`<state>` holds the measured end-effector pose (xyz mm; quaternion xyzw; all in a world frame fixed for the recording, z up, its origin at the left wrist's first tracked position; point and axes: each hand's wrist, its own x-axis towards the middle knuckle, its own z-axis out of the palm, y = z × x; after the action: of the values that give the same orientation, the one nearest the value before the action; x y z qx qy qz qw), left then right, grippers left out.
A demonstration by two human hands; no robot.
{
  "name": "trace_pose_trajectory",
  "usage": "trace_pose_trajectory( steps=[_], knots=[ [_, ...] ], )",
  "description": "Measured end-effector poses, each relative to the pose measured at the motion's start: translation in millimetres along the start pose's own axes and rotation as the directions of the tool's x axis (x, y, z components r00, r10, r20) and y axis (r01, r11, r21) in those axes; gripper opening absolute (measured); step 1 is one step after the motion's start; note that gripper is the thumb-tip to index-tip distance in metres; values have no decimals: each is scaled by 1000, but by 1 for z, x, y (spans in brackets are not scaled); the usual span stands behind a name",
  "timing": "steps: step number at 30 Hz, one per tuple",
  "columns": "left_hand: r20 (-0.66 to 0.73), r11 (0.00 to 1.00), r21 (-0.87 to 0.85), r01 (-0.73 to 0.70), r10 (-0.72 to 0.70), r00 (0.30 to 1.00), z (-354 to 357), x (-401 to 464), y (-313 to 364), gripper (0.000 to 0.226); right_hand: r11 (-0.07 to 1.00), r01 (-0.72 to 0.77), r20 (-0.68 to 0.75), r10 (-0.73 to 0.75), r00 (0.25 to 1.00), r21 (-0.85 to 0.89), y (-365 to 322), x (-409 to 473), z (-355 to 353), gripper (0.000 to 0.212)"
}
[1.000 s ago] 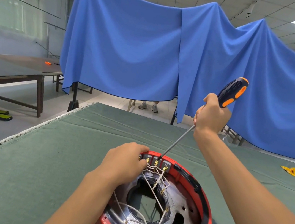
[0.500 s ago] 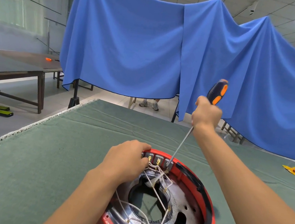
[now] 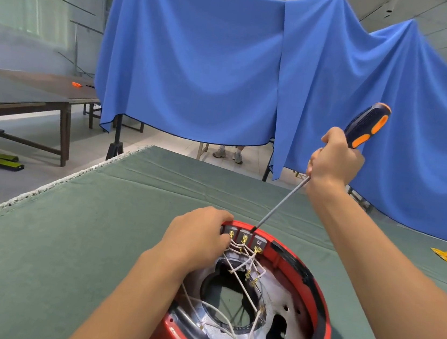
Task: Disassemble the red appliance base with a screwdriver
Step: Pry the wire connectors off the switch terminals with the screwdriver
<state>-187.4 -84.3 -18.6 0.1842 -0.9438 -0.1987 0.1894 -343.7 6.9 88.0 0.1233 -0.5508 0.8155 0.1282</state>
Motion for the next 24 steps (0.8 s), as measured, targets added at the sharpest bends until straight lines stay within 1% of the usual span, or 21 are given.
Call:
trace_pose_trajectory(
  steps=[4, 10, 19, 22, 24],
  knots=[
    [2, 1000, 8, 3, -3, 1000, 0, -1, 2, 34, 999, 40, 24, -40, 999, 4, 1, -9, -2, 32],
    [8, 1000, 13, 3, -3, 1000, -1, -2, 3, 31, 999, 37, -11, -37, 999, 19, 6, -9, -3, 31],
    [6, 1000, -1, 9, -9, 1000, -1, -1, 2, 40, 999, 49, -6, -49, 999, -1, 8, -4, -2, 30],
    [8, 1000, 4, 12, -12, 1000, -2, -1, 2, 41, 999, 27, -33, -27, 999, -24, 11, -1, -1, 30],
    [9, 1000, 1, 9, -9, 1000, -2, -1, 3, 40, 999, -13, -67, 10, 998, -44, 13, 3, -1, 28]
  ],
)
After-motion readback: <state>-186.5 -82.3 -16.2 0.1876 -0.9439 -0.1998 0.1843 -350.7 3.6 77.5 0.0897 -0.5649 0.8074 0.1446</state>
